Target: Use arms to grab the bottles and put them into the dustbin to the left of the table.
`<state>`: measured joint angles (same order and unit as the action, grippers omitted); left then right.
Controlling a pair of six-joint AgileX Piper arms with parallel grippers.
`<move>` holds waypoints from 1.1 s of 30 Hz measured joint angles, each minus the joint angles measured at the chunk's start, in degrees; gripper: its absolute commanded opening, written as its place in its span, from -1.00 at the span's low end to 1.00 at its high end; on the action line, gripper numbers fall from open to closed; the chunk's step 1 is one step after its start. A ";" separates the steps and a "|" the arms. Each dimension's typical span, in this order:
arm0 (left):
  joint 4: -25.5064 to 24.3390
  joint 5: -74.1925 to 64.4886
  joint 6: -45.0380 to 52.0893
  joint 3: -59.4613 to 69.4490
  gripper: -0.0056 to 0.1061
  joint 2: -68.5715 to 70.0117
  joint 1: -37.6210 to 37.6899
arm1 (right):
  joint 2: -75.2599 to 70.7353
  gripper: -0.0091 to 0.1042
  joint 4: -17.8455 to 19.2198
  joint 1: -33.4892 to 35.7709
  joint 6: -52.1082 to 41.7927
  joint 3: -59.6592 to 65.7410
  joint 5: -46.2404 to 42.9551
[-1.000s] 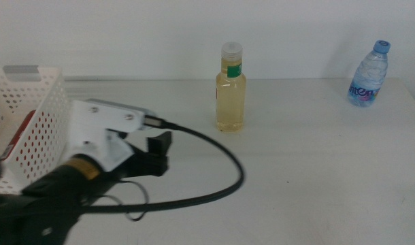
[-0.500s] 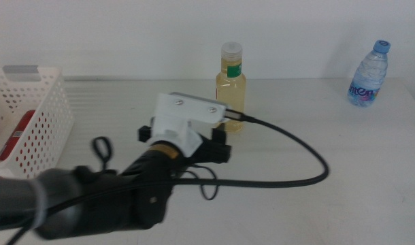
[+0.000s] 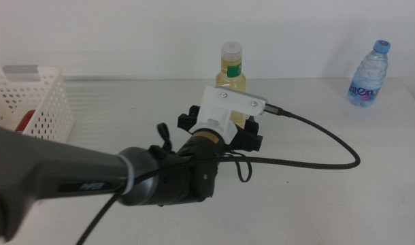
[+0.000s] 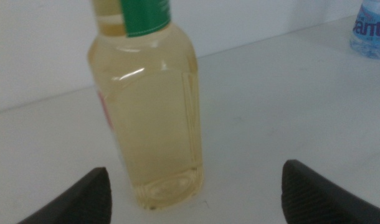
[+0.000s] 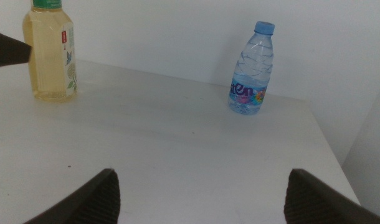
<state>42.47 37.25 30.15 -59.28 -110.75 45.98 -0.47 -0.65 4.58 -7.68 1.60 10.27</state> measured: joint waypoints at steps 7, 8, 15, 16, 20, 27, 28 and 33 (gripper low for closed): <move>0.31 3.33 4.07 -4.38 0.69 -4.68 -0.20 | 0.00 0.56 0.00 0.00 0.00 0.00 0.00; 0.31 3.46 4.01 -5.01 0.69 -5.23 -0.57 | 0.00 0.56 0.00 0.00 0.00 0.00 0.00; 0.33 3.96 0.45 -7.79 0.69 -7.79 -2.66 | 0.00 0.56 0.00 0.00 0.00 0.00 0.00; 0.33 3.95 0.27 -8.17 0.69 -8.06 -2.74 | 0.00 0.56 0.00 0.00 0.00 0.00 0.00; 0.33 4.17 -0.52 -10.70 0.69 -9.94 -2.87 | 0.00 0.56 0.00 0.00 0.00 0.00 0.00; 0.29 3.85 -1.19 -13.98 0.69 -13.01 -3.44 | 0.00 0.56 0.00 0.00 0.00 0.00 0.00; 0.29 3.85 -1.26 -14.43 0.69 -13.33 -3.70 | 0.00 0.56 0.00 0.00 0.00 0.00 0.00; 0.07 3.02 -1.51 -16.73 0.69 -14.60 -4.83 | 0.00 0.56 0.00 0.00 0.00 0.00 0.00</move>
<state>42.54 40.27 28.64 -76.01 -125.35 41.14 -0.47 -0.65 4.58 -7.68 1.60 10.27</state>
